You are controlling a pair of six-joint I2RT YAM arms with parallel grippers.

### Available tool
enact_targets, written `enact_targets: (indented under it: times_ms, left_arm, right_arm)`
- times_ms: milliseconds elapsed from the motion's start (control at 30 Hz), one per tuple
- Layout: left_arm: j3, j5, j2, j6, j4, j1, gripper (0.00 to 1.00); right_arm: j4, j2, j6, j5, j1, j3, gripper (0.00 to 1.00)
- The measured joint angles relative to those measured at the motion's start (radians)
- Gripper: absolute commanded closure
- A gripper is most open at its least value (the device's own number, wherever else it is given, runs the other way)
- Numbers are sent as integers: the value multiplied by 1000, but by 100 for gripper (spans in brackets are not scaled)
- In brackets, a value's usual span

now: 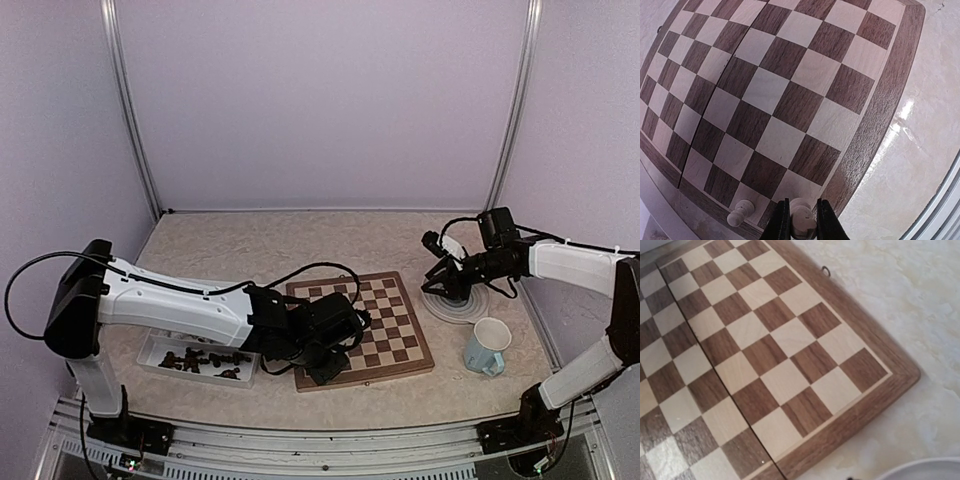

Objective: Set up the chess pieces on the board
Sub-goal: Place the knight at b1.

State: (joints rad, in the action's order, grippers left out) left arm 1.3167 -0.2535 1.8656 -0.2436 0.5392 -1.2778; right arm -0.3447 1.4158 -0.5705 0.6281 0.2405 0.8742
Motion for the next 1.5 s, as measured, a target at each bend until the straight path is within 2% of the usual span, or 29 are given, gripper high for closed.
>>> enact_targets:
  times_ms: [567,1267,1400,1500]
  left_arm:
    - [-51,88,7,-3,-103,68,100]
    - [-88,101,-10,-40,-150,56,100]
    - [-91,93,-13,-44,-150,51,86]
    - [-91,91,-13,-44,-150,51,80]
  right_arm:
    - [-1,42,-1,24,0,0,61]
    - [-3,77,-8,44,0,0,60]
    - [-3,77,-8,46,0,0,60]
    - [-4,77,-8,46,0,0,60]
